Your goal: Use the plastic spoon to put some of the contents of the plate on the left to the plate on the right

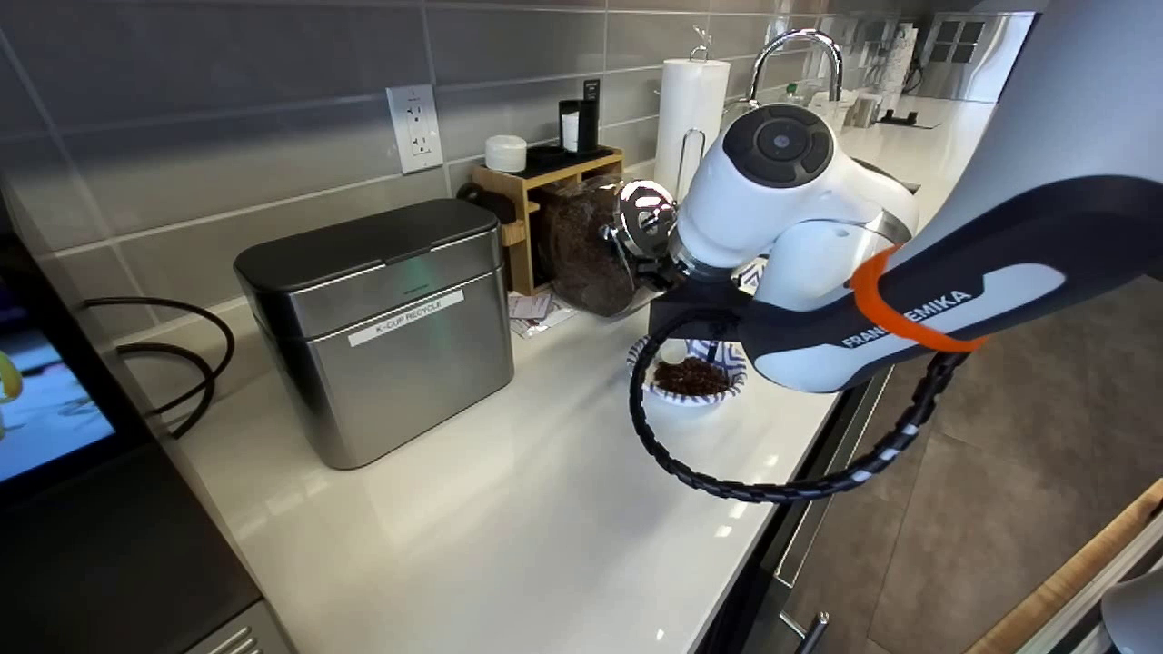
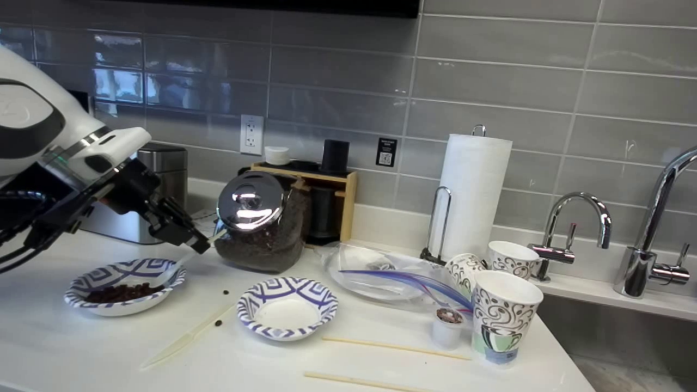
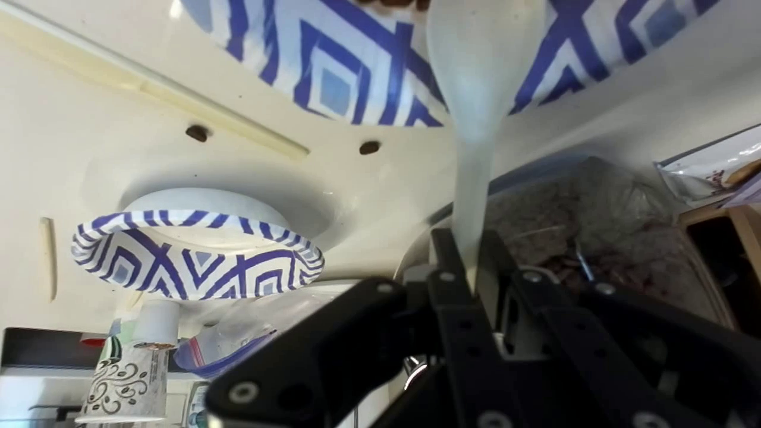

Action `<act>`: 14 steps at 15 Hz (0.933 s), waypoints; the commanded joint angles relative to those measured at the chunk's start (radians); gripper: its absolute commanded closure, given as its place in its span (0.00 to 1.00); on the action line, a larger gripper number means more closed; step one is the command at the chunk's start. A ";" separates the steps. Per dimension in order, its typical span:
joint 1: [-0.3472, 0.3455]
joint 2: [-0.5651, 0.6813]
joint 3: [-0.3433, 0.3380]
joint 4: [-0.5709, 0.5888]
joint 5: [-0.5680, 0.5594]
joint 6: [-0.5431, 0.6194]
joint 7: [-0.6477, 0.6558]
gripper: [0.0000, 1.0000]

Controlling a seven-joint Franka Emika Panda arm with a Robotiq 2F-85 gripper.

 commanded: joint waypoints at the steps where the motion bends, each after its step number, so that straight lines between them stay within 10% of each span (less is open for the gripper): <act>1: -0.020 -0.069 0.045 0.029 0.053 -0.002 -0.019 0.97; 14: -0.033 -0.073 0.080 0.049 0.082 0.008 -0.090 0.97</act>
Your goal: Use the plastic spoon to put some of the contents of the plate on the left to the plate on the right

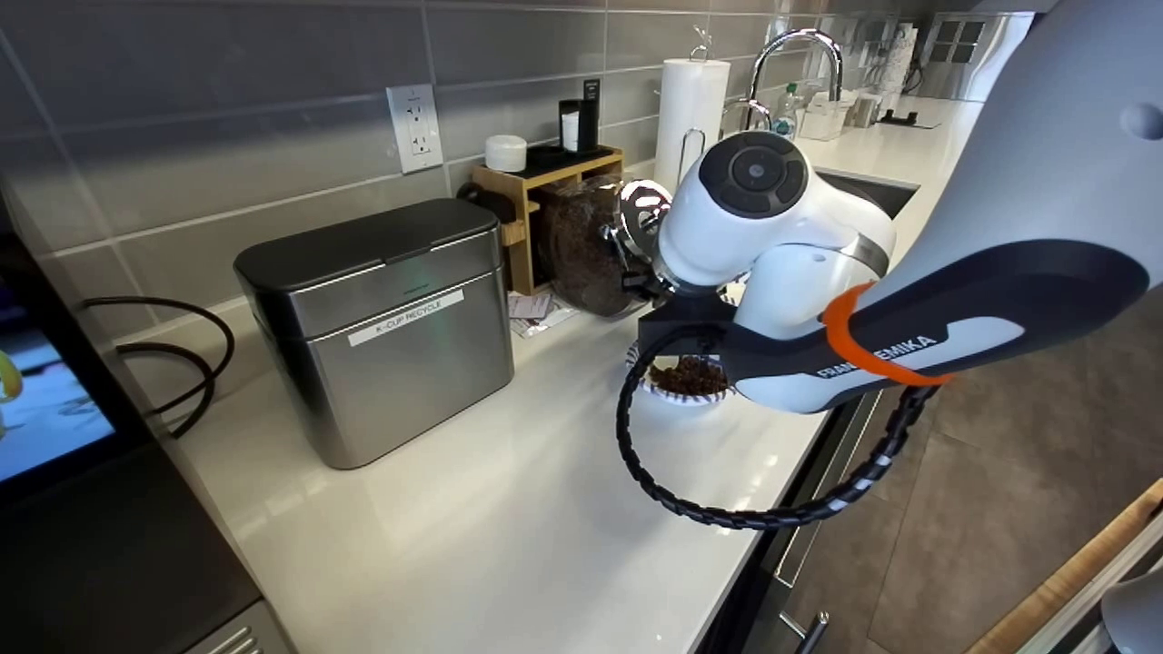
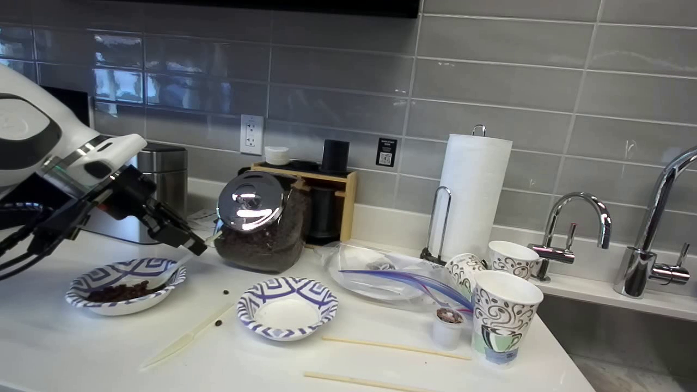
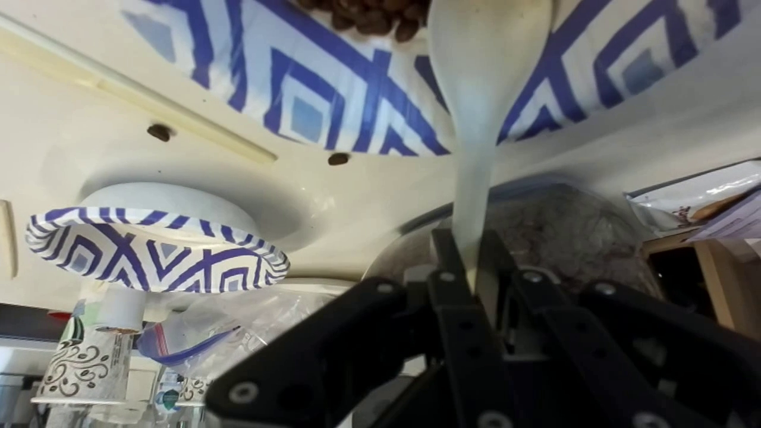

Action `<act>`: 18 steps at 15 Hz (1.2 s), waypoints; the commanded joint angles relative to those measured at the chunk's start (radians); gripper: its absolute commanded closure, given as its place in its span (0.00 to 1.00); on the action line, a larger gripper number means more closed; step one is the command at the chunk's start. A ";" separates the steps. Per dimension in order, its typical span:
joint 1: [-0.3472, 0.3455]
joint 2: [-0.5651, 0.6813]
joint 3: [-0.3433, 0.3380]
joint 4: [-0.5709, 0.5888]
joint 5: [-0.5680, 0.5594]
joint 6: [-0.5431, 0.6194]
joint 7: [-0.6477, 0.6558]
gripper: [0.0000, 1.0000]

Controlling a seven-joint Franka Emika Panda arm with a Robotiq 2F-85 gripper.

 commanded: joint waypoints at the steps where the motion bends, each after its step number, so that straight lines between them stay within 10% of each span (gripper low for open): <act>1: -0.002 -0.013 0.017 0.005 0.044 0.005 -0.038 0.97; 18: 0.062 0.018 0.001 -0.050 0.059 -0.009 -0.095 0.97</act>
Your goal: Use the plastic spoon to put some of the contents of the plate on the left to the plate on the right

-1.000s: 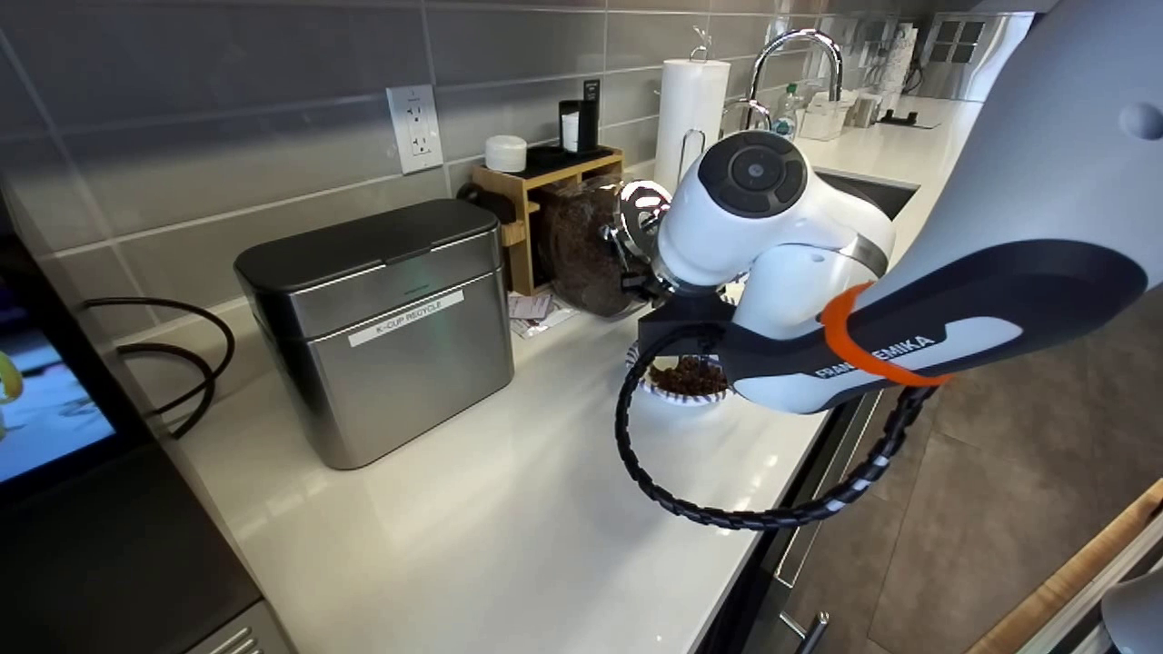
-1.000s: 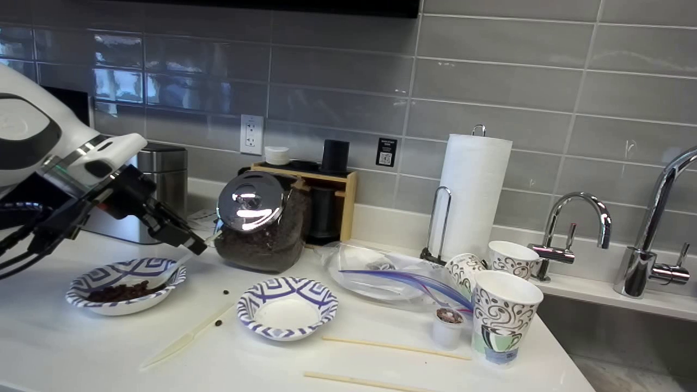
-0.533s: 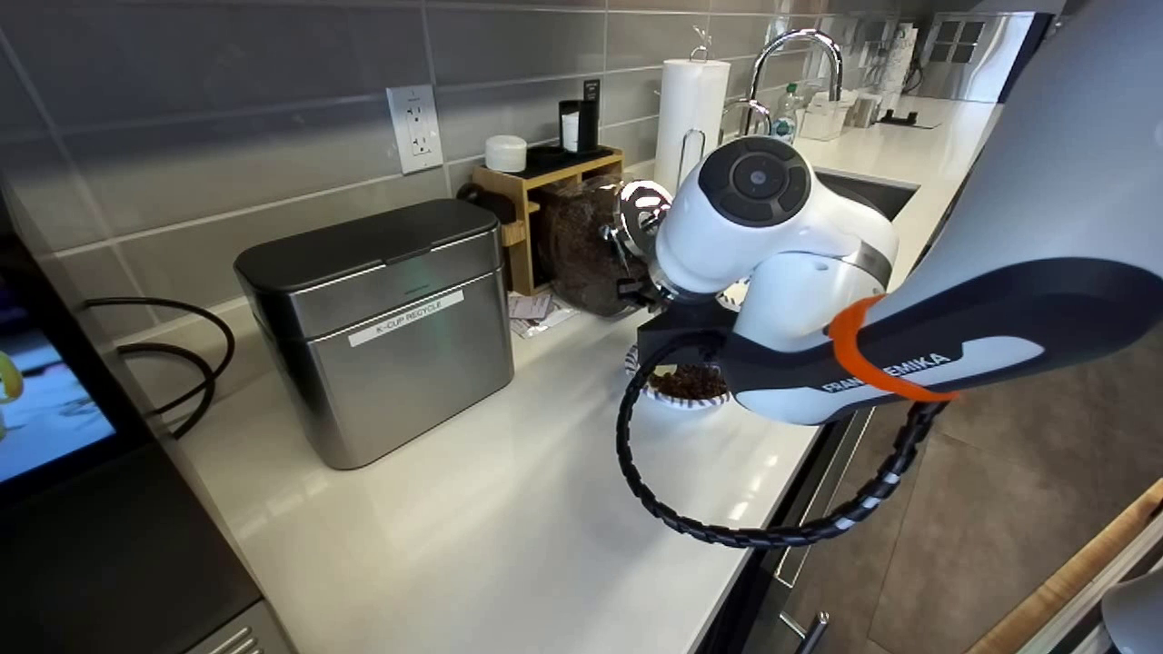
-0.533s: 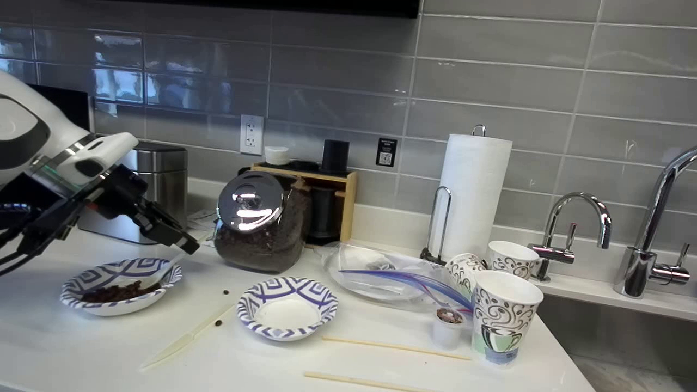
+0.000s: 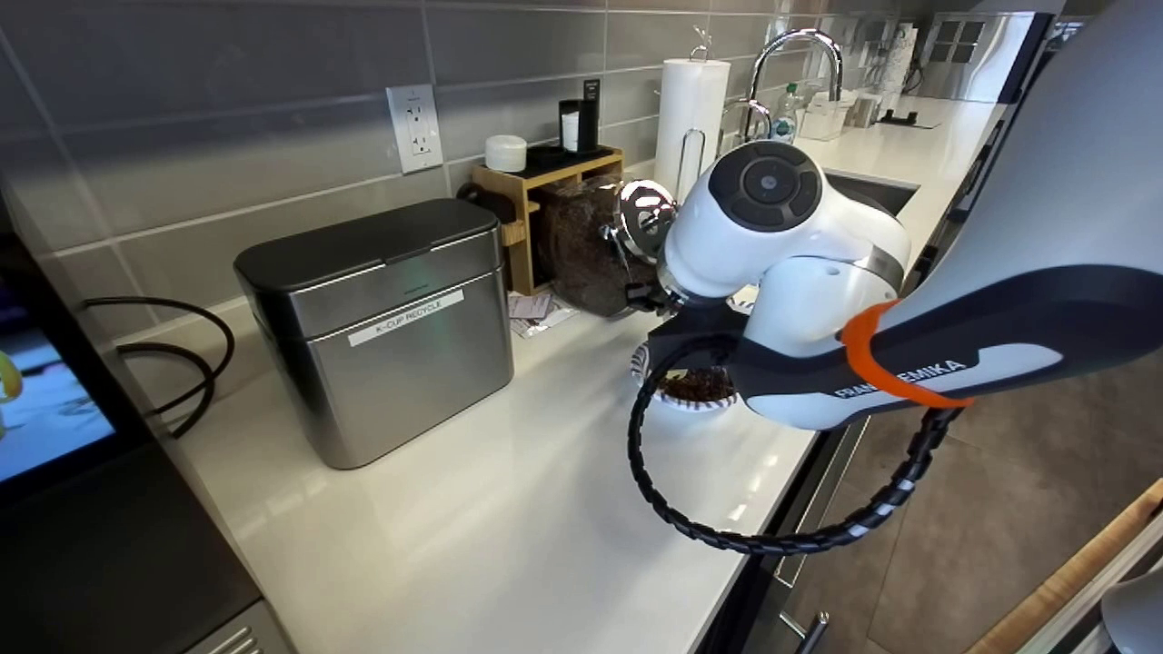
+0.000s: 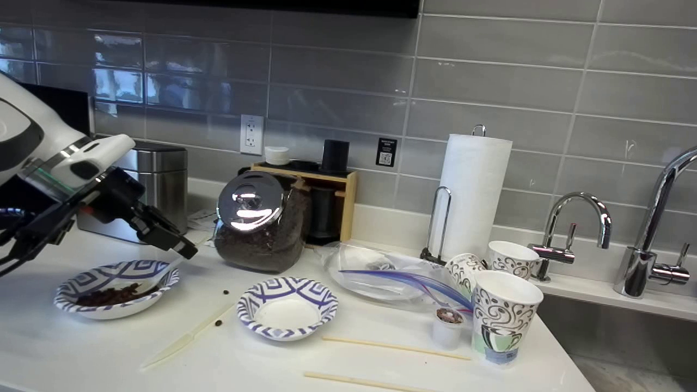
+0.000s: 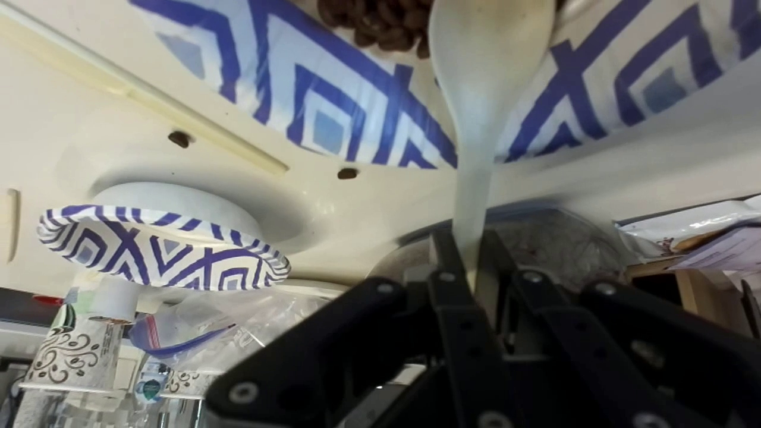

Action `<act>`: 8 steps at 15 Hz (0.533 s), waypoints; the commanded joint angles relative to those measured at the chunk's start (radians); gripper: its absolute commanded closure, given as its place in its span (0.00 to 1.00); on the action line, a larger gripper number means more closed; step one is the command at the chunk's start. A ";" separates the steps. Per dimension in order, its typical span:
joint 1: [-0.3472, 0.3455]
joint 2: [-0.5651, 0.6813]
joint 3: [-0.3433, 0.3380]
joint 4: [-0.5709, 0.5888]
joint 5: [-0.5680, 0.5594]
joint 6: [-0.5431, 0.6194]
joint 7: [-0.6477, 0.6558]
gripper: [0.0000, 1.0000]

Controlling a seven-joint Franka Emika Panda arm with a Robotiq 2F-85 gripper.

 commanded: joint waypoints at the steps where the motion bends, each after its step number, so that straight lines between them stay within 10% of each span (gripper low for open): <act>1: 0.010 0.022 0.013 -0.013 0.038 -0.014 -0.037 0.97; 8: 0.019 0.049 0.021 0.000 0.053 -0.055 -0.039 0.97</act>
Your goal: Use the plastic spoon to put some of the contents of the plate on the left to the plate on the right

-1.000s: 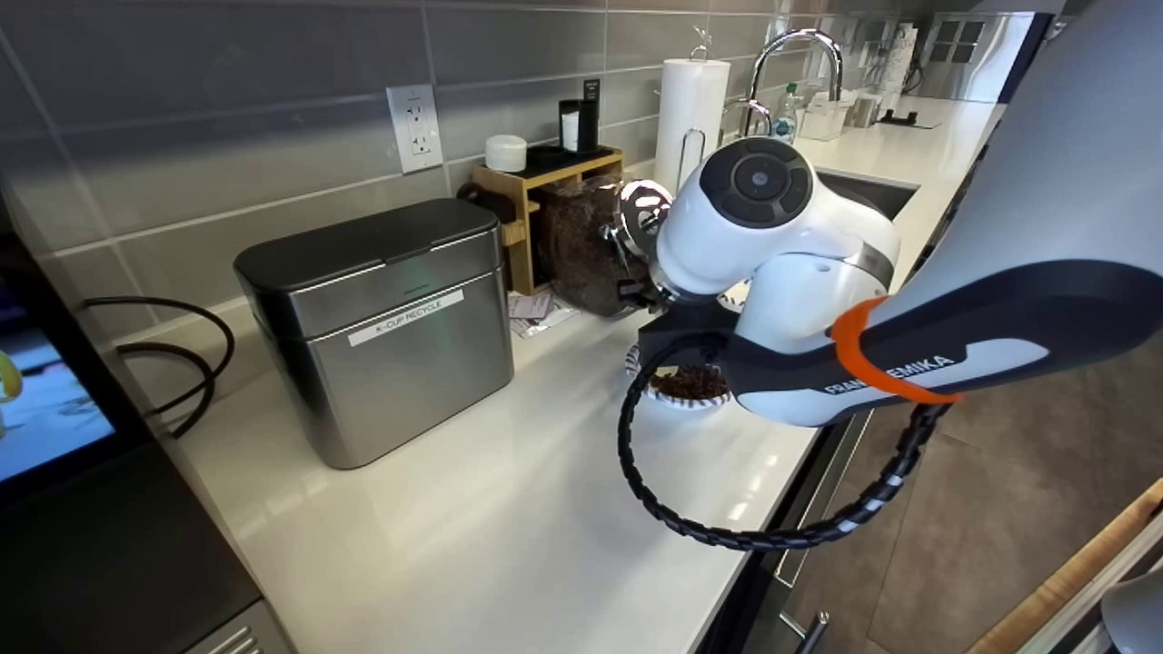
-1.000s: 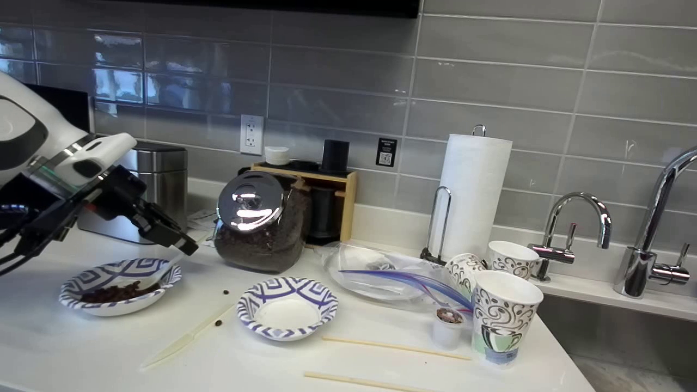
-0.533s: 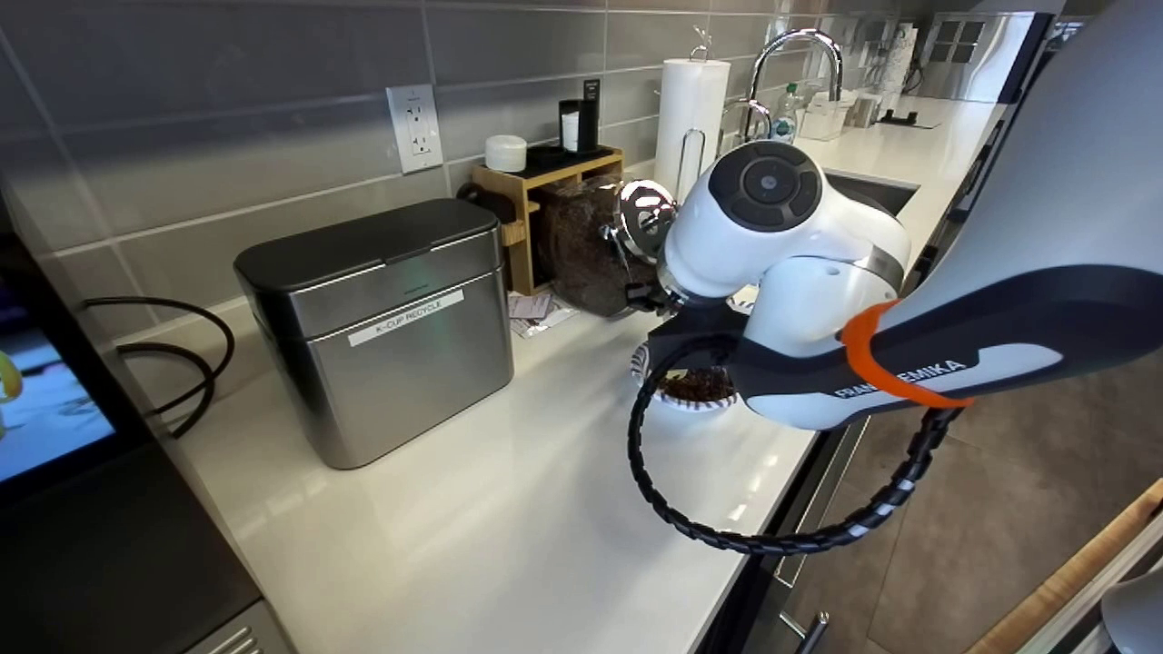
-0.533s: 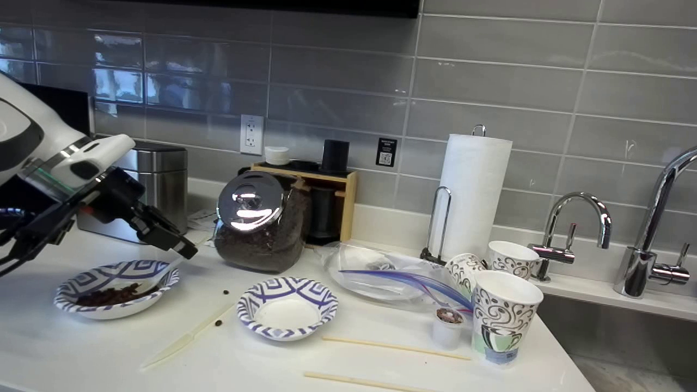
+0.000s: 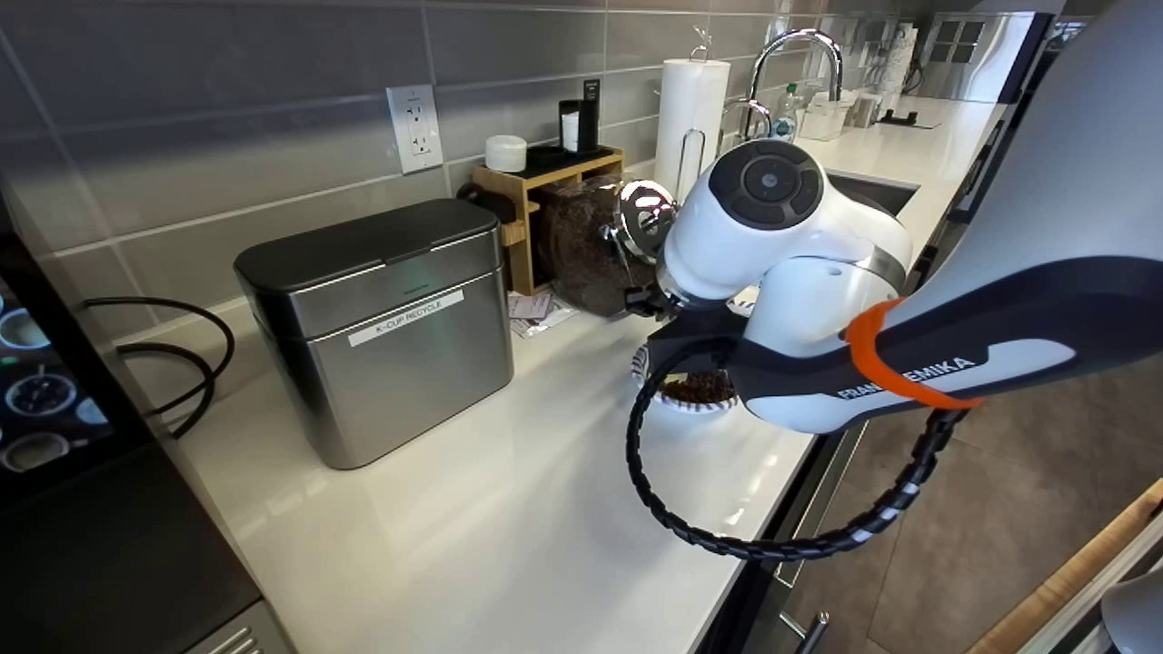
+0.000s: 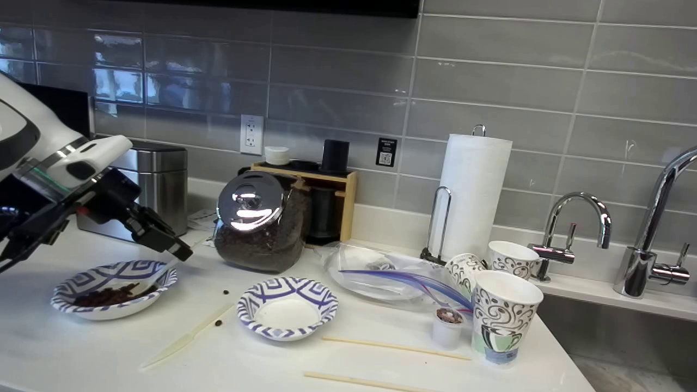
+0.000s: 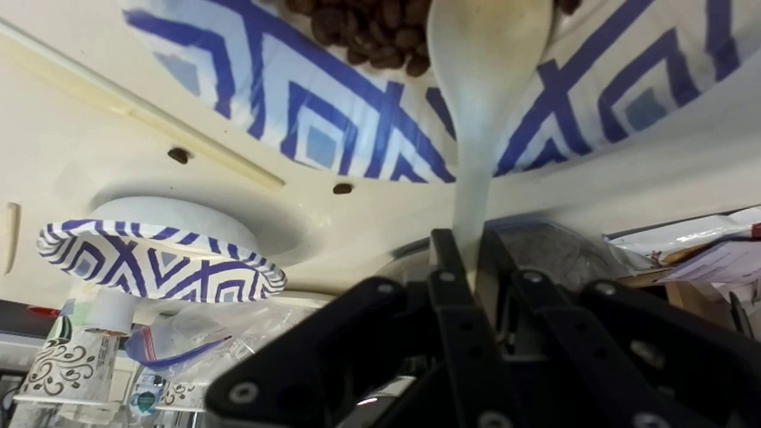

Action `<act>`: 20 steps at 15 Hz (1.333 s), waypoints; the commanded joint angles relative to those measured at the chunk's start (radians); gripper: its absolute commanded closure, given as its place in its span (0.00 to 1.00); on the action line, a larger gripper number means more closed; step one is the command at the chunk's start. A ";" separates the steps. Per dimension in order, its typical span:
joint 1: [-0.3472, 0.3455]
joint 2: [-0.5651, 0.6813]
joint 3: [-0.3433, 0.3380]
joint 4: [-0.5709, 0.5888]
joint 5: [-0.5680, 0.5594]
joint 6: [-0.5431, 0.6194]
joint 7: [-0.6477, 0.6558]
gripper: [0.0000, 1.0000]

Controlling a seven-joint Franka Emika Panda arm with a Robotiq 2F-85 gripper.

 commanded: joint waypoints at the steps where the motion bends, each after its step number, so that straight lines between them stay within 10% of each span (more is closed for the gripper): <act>1: 0.012 0.032 0.015 0.002 0.043 -0.049 -0.025 0.97; 20: -0.043 0.271 0.048 -0.001 0.093 -0.117 -0.113 0.97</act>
